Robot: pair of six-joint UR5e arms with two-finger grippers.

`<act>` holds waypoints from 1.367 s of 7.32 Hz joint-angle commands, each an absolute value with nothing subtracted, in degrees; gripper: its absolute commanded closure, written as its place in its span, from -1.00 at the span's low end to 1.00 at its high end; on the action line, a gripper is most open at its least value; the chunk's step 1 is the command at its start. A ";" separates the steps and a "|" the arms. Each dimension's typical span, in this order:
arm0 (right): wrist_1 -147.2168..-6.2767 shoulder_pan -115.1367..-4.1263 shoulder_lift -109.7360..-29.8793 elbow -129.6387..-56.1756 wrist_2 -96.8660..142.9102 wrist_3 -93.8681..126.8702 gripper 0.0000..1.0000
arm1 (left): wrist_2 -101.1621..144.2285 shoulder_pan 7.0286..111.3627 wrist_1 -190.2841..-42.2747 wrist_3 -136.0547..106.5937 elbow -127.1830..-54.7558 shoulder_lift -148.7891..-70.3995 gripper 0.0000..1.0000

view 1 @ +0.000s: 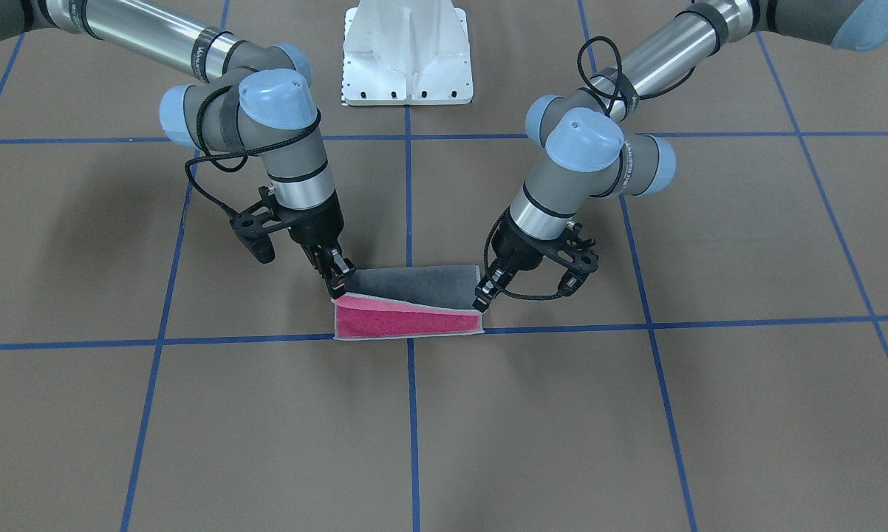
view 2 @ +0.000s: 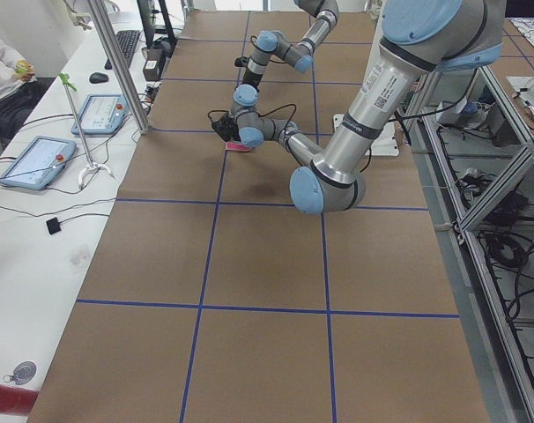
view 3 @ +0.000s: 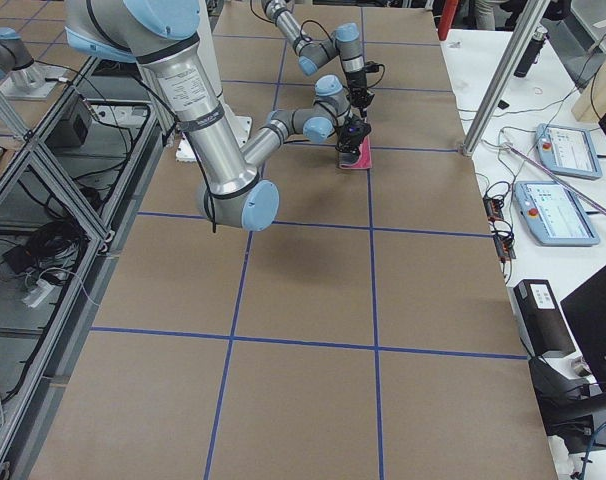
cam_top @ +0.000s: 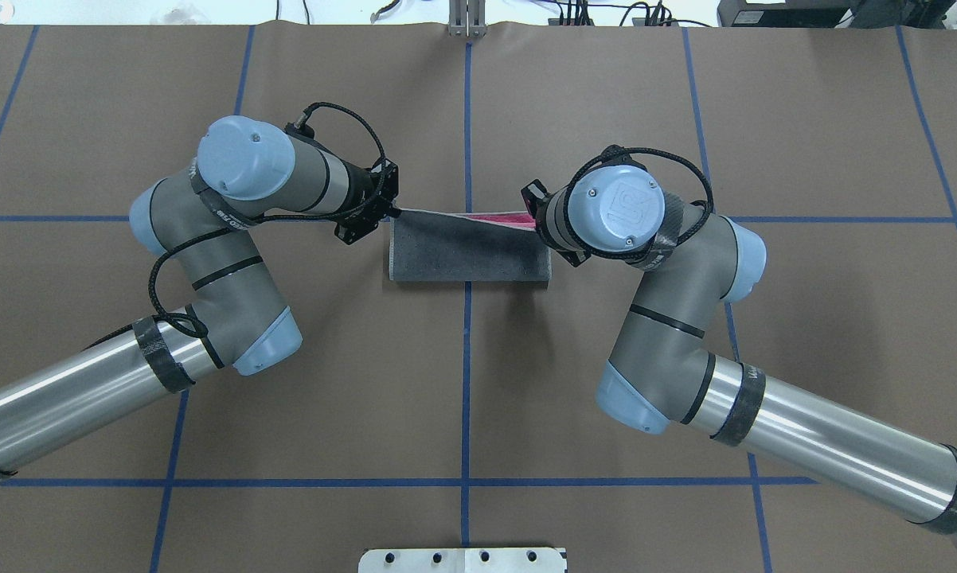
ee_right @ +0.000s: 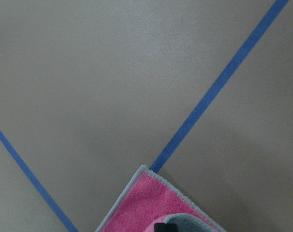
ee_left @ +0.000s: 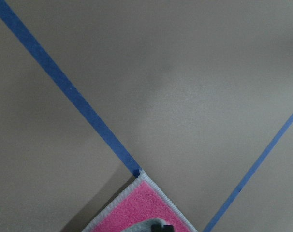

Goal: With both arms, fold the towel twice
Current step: 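Open both grippers and lift them off the folded towel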

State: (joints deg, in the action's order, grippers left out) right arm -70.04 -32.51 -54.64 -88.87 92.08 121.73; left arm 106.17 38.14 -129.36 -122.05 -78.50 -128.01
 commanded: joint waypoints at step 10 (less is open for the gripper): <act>-68.82 -37.26 -53.96 -86.57 96.06 114.37 -1.00 | 103.53 39.46 -129.46 -124.99 -76.20 -130.34 -0.98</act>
